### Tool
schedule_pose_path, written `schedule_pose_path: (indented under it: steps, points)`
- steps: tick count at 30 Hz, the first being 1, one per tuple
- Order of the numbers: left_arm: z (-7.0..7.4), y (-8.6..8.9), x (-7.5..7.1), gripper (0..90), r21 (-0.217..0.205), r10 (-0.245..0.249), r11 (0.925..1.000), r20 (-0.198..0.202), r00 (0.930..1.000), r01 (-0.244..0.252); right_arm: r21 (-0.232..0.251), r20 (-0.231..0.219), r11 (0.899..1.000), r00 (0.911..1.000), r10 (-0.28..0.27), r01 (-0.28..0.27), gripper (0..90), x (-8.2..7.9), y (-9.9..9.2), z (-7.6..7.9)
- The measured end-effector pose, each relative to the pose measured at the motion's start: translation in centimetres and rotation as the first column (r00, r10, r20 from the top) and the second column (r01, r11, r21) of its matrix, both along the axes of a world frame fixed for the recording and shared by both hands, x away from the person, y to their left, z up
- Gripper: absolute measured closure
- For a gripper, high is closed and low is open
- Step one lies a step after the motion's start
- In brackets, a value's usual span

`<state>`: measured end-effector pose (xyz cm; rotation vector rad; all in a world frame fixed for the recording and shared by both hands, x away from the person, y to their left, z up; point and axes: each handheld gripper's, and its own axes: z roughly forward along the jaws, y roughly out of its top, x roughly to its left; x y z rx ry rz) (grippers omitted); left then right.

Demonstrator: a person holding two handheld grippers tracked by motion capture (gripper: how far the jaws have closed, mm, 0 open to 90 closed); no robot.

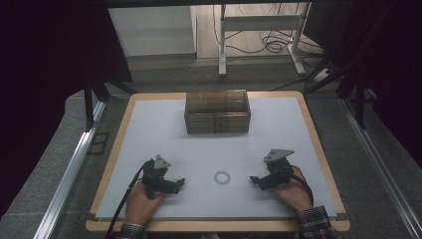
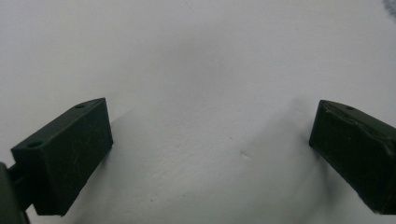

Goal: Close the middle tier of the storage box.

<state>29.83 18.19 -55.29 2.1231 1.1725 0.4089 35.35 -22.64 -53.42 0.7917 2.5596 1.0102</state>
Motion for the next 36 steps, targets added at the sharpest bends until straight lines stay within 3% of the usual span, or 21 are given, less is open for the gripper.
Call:
schedule_pose_path:
  steps: [15, 23, 36]
  points:
    - [0.0, 0.0, 0.0, 0.0, 0.000, 0.000, 1.0000, 0.000, 1.0000, 0.000, -0.020, -0.010, 1.000, 1.0000, -0.001, 0.001, 10.1, -0.2, 0.2, 0.6]
    - [0.0, 0.0, 0.0, 0.0, 0.000, 0.000, 1.0000, 0.000, 1.0000, 0.000, -0.008, -0.027, 1.000, 0.9996, 0.011, -0.011, 18.5, -0.2, 0.2, 1.3]
    - [0.0, 0.0, 0.0, 0.0, 0.000, 0.000, 1.0000, -0.001, 1.0000, 0.000, -0.037, -0.018, 0.999, 0.9996, 0.023, -0.024, 19.4, -0.2, 0.9, 1.4]
